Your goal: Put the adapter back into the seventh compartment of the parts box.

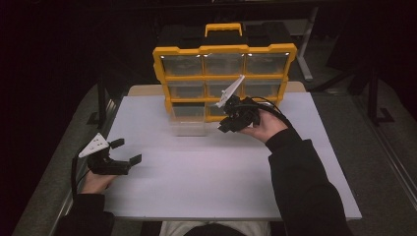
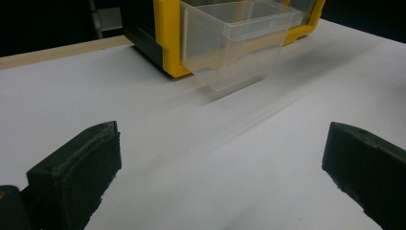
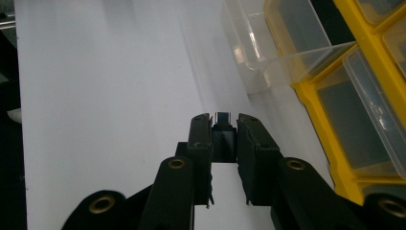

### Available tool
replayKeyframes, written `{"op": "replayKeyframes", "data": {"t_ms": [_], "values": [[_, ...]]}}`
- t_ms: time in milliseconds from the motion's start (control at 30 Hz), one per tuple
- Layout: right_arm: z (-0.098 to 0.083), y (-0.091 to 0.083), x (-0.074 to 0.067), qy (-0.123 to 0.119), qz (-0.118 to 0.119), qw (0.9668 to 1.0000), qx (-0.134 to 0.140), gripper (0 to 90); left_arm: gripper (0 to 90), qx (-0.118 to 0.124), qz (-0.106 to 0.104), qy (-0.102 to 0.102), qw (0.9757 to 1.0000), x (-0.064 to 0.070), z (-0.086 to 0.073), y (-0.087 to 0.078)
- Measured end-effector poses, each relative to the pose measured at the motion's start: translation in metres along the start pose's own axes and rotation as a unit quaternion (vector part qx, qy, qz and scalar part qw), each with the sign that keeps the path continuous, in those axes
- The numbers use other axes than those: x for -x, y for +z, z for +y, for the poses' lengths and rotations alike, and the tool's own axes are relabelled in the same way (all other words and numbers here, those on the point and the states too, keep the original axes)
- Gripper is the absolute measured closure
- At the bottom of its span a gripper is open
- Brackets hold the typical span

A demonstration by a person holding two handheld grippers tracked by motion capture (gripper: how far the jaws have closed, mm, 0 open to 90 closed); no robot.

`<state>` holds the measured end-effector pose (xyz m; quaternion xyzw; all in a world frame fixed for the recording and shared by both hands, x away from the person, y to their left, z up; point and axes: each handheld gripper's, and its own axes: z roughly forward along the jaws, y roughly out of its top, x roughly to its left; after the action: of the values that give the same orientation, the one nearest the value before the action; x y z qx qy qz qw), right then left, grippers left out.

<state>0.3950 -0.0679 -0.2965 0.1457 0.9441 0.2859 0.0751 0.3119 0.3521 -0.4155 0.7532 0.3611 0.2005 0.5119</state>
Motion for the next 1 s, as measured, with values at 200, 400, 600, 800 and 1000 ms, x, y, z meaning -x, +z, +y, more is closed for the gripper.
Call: {"op": "replayKeyframes", "data": {"t_ms": [200,400,600,800,1000], "values": [[0.008,0.003,0.004,-0.001,0.001,1.0,-0.005,74.7,0.0,0.0,0.0,0.0,1.0,0.0,0.0,0.0],[0.015,0.007,0.008,-0.002,0.005,1.0,-0.005,74.6,0.0,0.001,-0.001,0.0,1.0,0.0,0.0,0.0],[0.022,0.01,0.013,-0.009,-0.001,1.0,-0.003,74.7,0.0,-0.001,-0.002,-0.001,1.0,0.0,0.0,0.0],[0.028,0.01,0.017,-0.008,-0.005,1.0,-0.001,74.7,0.0,-0.001,-0.002,0.0,1.0,0.0,0.0,0.0],[0.032,0.01,0.021,-0.008,-0.007,0.9999,0.005,74.6,0.0,-0.003,-0.002,0.0,1.0,0.0,-0.001,0.001]]}}
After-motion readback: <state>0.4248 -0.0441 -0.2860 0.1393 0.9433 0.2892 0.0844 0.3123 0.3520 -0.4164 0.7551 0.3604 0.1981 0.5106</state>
